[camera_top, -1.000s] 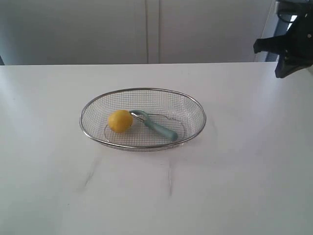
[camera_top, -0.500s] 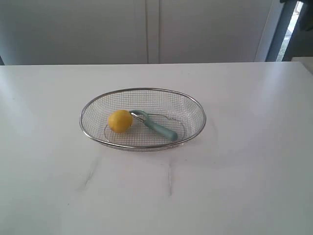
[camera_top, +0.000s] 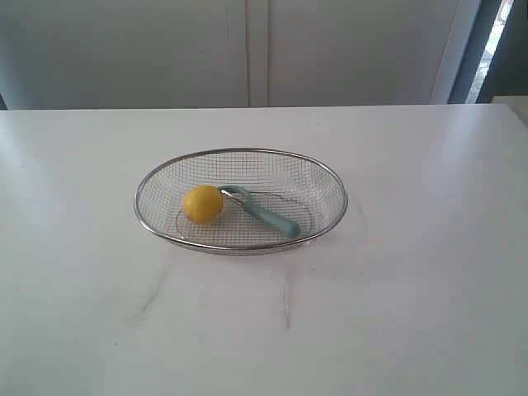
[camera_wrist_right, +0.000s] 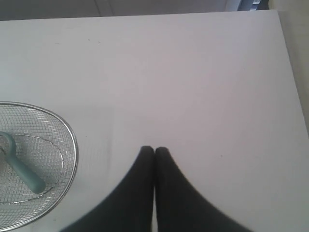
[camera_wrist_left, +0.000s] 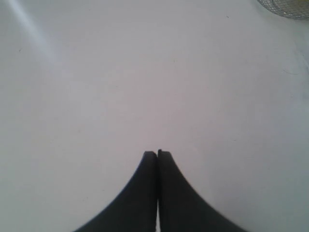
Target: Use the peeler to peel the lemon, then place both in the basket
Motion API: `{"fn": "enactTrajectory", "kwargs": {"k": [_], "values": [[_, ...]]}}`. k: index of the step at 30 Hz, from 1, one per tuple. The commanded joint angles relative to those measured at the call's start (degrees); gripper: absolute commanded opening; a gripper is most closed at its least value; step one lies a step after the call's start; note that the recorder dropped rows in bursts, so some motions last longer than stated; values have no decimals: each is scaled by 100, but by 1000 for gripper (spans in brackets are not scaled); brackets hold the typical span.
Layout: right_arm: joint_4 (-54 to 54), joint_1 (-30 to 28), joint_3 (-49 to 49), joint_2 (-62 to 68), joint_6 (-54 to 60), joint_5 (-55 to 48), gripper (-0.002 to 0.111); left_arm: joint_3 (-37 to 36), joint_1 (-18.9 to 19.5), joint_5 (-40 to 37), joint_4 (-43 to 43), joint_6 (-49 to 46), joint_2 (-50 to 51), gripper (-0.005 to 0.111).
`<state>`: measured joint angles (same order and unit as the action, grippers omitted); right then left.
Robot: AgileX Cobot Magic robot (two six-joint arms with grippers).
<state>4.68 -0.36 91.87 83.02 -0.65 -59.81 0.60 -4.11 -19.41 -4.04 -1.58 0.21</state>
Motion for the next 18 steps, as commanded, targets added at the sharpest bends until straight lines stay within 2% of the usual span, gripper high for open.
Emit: {"fn": "enactTrajectory", "kwargs": {"k": [1,18], "values": [[-31,-30,-11,-38,65,19,0,-60,6,-109,35,2,-21,0],[-73,-30,-11,-61,65,42,0,-60,6,-109,35,2,-21,0]]}}
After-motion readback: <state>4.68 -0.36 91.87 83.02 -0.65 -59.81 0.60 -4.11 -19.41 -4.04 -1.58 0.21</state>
